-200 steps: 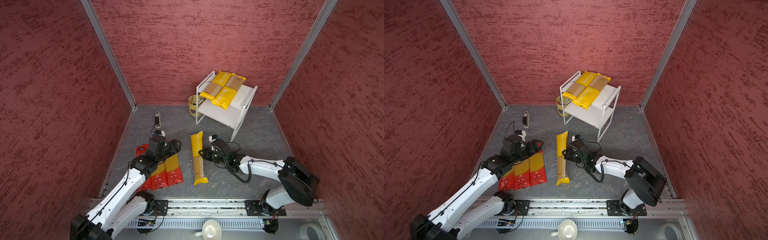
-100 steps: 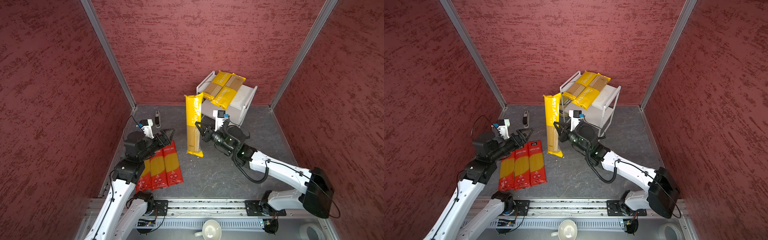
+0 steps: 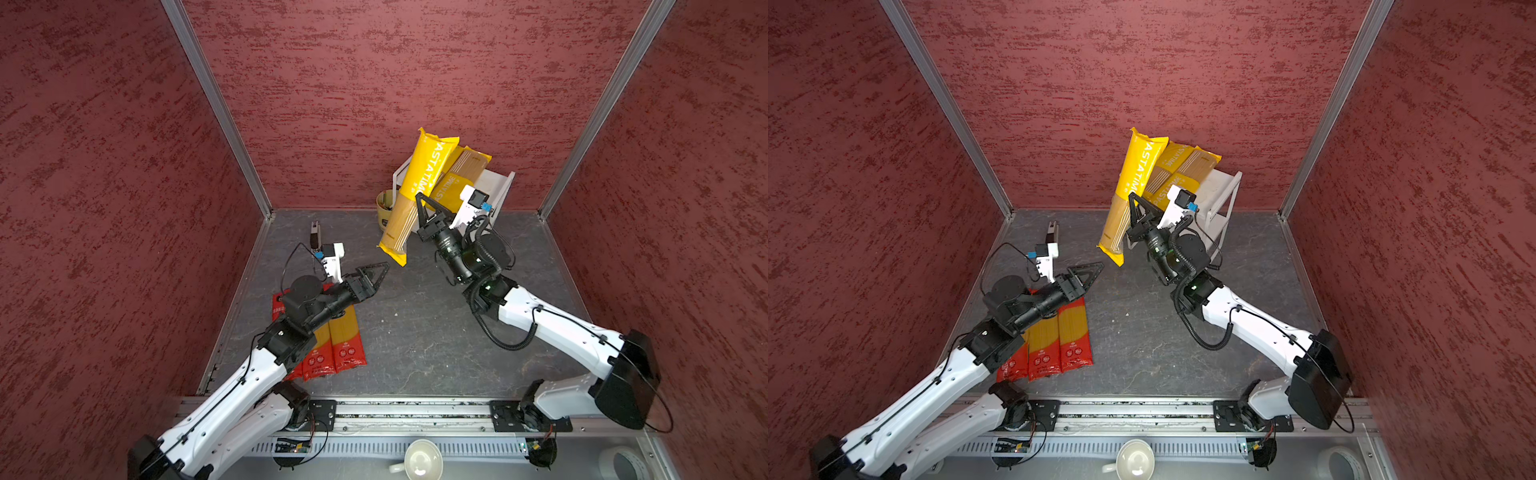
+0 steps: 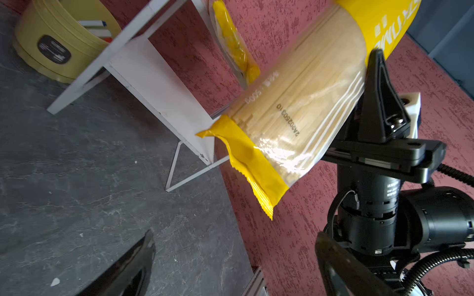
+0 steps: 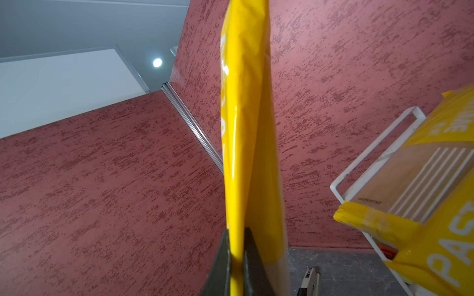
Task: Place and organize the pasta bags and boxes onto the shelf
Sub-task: 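Grasp the pack's top with the left gripper and tilt it toward the shelf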
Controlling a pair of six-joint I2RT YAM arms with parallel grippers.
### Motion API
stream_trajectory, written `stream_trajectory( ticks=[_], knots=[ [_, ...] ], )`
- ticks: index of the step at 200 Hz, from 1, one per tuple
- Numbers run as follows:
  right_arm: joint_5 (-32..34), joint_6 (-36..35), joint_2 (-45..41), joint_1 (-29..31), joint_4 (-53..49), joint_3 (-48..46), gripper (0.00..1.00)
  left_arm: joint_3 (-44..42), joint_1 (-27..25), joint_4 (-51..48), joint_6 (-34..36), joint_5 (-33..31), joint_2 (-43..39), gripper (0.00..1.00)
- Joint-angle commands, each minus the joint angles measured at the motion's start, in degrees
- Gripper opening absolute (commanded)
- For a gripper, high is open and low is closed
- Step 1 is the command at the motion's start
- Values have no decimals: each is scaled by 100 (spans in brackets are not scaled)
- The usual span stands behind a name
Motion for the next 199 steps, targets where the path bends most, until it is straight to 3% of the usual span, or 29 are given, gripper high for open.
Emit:
stream_trajectory(
  ticks=[1,41,106,146,182,199],
  knots=[
    [144,521,-121,29,1237,311,0,226,-330,1117,-90,-504,413,96],
    [83,963,-157,31,1372,221,0,333,-425,2173,-451,-666,1090,95],
    [49,1331,-283,27,1531,-84,0,448,-372,2962,-551,-1027,1286,92],
    [36,1518,-306,31,1662,-222,0,562,-246,3409,-777,-887,1561,78],
    [93,1506,-385,27,1687,-331,0,645,-192,3653,-854,-797,1738,74],
    [91,1488,-403,22,1686,-346,0,673,-180,3747,-913,-740,1825,62]
  ],
)
